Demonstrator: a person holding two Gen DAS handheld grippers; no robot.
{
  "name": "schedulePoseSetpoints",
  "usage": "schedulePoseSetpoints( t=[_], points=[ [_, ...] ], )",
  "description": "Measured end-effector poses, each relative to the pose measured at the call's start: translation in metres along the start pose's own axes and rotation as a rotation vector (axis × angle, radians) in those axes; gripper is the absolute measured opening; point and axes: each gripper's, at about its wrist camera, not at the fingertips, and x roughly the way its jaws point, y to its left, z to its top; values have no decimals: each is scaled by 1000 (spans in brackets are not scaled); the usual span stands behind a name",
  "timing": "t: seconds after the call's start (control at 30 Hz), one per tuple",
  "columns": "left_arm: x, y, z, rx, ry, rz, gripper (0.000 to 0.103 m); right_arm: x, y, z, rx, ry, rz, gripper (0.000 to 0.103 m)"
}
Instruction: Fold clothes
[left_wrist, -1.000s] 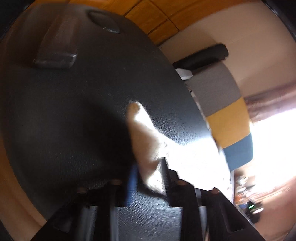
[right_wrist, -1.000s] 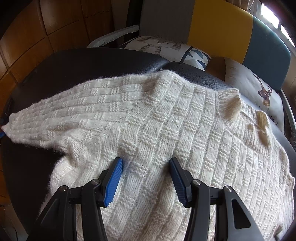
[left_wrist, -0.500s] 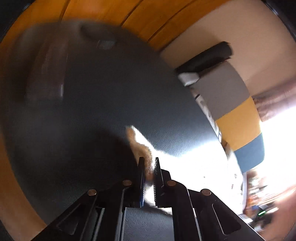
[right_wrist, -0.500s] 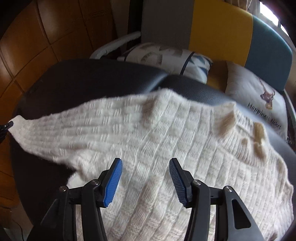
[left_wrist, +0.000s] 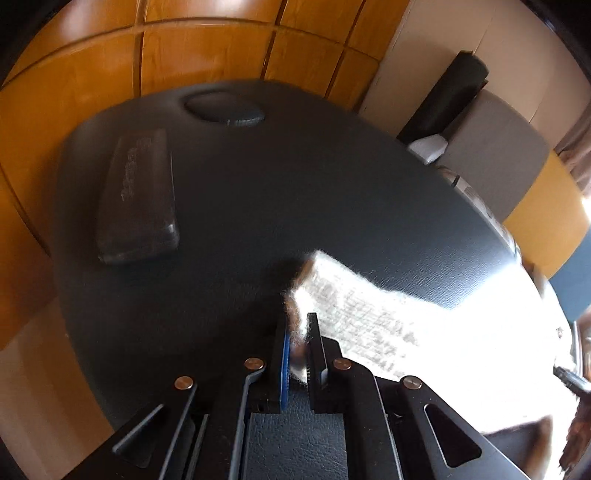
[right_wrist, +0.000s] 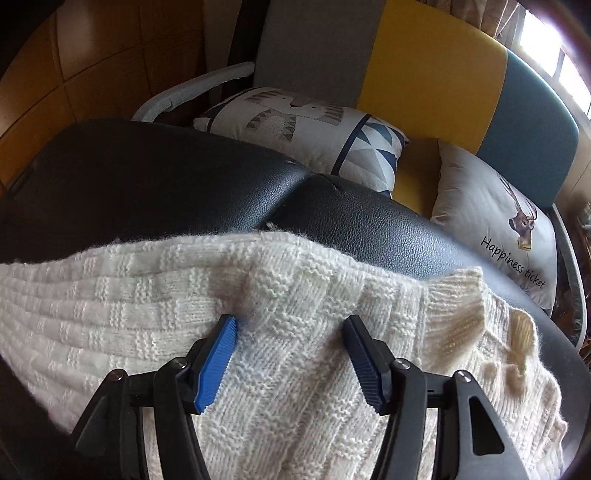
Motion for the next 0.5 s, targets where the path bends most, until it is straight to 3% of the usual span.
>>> schedulePoseSetpoints(
  t=[0.07,0.17,0.27,0.37,0.43,0.5],
  points=[
    [6,6,-1,-1,14,25,8,1,-3,0,7,-9,11,64],
    [0,7,4,-81,17,-41,11,-5,-8,3,29,25,43,64],
    [-30,1,2,-120,-64,-80,19,-31,-12,-7,55,-4,99,64],
    [-63,-15,-9,-75,-123,-193,32,-61,-11,-32,54,-42,167,64],
    [-68,-51,-24,21,-88,-323,47,-77,-10,-54,39,-44,197,64],
    [-64,-98,-45,141,-21,-433,48,-88,-12,-78,34,-39,190,64]
  ],
)
